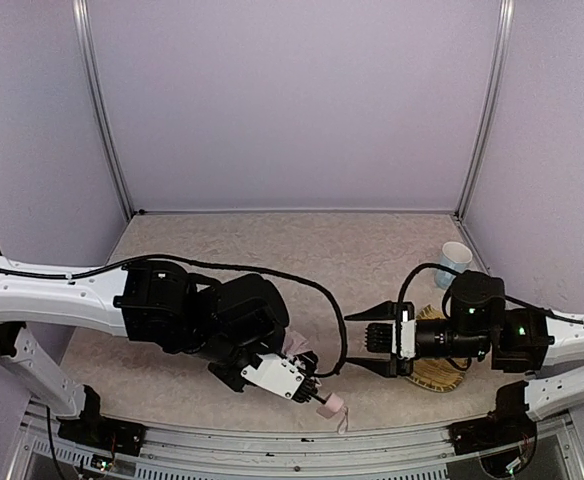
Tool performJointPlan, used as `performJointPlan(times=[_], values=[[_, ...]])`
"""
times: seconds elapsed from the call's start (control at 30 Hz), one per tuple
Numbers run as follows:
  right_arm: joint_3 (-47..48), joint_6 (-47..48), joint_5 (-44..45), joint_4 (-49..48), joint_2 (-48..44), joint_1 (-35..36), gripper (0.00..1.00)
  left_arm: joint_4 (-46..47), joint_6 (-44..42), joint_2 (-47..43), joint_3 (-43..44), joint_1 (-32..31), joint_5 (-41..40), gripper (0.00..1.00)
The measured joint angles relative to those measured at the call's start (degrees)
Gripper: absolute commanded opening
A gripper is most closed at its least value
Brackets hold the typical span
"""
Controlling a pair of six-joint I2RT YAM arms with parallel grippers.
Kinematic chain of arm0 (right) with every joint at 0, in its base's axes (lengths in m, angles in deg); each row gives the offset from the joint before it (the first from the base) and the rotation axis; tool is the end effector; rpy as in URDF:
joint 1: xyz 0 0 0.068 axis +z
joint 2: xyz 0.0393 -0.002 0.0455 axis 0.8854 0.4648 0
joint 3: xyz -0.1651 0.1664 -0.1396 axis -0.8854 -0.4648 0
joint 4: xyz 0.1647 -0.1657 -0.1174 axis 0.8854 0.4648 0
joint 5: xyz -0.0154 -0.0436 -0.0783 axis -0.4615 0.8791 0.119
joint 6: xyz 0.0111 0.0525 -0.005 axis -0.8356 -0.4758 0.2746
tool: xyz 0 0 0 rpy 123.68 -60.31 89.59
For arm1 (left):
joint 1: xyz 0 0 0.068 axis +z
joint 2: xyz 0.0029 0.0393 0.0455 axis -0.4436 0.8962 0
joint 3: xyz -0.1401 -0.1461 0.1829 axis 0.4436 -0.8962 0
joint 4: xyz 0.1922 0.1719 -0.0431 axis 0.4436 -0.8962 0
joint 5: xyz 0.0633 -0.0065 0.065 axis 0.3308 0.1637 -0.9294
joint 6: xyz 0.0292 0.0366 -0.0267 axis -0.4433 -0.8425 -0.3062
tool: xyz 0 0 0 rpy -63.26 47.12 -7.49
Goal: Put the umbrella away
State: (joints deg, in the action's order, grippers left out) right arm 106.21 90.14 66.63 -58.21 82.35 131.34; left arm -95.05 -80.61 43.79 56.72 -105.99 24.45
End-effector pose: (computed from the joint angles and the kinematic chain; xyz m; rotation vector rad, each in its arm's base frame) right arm 0.0707 0.1970 0.2722 -1.5007 1.1042 0.5610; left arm 0.0623 -0.3087 0.2959 2.3651 1.0881 0.0549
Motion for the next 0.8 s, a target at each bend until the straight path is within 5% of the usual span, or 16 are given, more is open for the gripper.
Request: performJointPlan(times=[0.17, 0.47, 0.8], values=[[-1.22, 0.63, 1.95, -1.18, 2.47, -2.58, 0.63, -0.26, 2.82, -2.19, -6.67, -2.23, -13.14, 0.0], [-0.02, 3.23, -6.69, 0.11, 8.87, -4.48, 0.62, 4.11, -0.59, -6.97, -8.79, -7.17, -14.27, 0.0], [1.11, 5.35, -7.45, -0.44, 9.92, -5.22, 0.6, 11.28, -6.29, -6.05, -13.75, -12.04, -24.81, 0.0]])
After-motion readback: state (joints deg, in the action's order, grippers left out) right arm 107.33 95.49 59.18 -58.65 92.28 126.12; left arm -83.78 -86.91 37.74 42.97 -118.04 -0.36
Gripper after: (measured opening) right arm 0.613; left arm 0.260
